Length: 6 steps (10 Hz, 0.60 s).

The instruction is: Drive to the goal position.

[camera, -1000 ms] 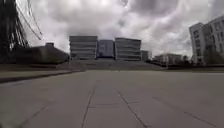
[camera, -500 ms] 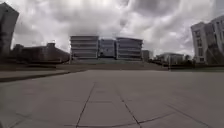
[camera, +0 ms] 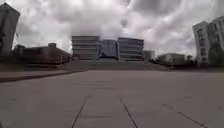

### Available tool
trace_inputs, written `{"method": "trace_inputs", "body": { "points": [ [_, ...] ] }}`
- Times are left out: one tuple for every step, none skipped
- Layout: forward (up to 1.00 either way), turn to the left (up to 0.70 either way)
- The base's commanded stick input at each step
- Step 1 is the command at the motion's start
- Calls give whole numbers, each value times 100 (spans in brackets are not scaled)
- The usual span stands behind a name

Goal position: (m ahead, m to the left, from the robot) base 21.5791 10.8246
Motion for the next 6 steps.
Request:
{"method": "trace_inputs", "body": {
  "points": [
    [100,0],
    [100,0],
    [100,0],
    [100,0],
    [100,0],
    [100,0]
  ]
}}
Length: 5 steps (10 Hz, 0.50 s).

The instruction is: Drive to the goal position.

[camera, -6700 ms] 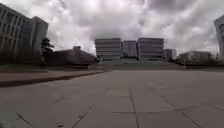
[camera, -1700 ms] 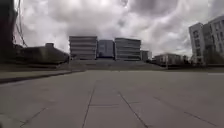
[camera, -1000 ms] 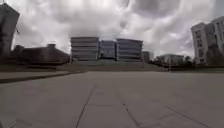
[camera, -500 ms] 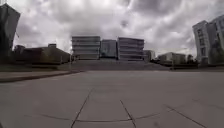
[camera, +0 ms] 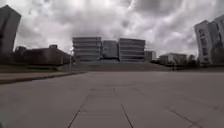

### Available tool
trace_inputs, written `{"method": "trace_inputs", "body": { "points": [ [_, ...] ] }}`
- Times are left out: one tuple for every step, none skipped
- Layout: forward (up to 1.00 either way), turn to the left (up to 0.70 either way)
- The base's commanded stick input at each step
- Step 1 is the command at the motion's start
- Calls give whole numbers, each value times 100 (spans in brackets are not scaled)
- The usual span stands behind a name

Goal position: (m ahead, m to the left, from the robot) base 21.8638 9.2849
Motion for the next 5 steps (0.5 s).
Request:
{"method": "trace_inputs", "body": {
  "points": [
    [100,0],
    [100,0],
    [100,0],
    [100,0],
    [100,0]
  ]
}}
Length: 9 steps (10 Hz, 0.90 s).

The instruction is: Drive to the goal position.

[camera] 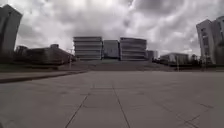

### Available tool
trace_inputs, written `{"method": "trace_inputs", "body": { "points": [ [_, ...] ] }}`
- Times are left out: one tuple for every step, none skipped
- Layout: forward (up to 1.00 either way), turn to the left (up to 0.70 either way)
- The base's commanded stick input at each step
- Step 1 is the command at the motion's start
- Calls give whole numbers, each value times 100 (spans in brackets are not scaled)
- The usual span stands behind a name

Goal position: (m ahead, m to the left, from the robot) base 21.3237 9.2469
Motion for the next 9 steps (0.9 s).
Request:
{"method": "trace_inputs", "body": {
  "points": [
    [100,0],
    [100,0],
    [100,0],
    [100,0],
    [100,0],
    [100,0],
    [100,0],
    [100,0],
    [100,0]
  ]
}}
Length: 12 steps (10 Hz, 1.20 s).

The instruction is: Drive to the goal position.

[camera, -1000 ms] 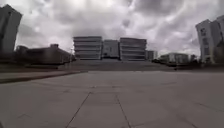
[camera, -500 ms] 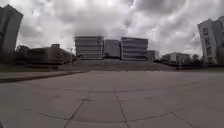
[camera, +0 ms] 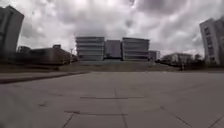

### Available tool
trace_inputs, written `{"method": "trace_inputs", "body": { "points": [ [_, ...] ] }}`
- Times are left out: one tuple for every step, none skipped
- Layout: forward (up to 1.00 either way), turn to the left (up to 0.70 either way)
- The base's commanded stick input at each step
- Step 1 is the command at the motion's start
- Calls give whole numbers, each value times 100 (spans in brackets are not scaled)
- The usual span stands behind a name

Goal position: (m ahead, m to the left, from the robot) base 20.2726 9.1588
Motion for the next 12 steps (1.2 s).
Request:
{"method": "trace_inputs", "body": {
  "points": [
    [100,0],
    [100,0],
    [100,0],
    [100,0],
    [100,0],
    [100,0],
    [100,0],
    [100,0],
    [100,0],
    [100,0],
    [100,0],
    [100,0]
  ]
}}
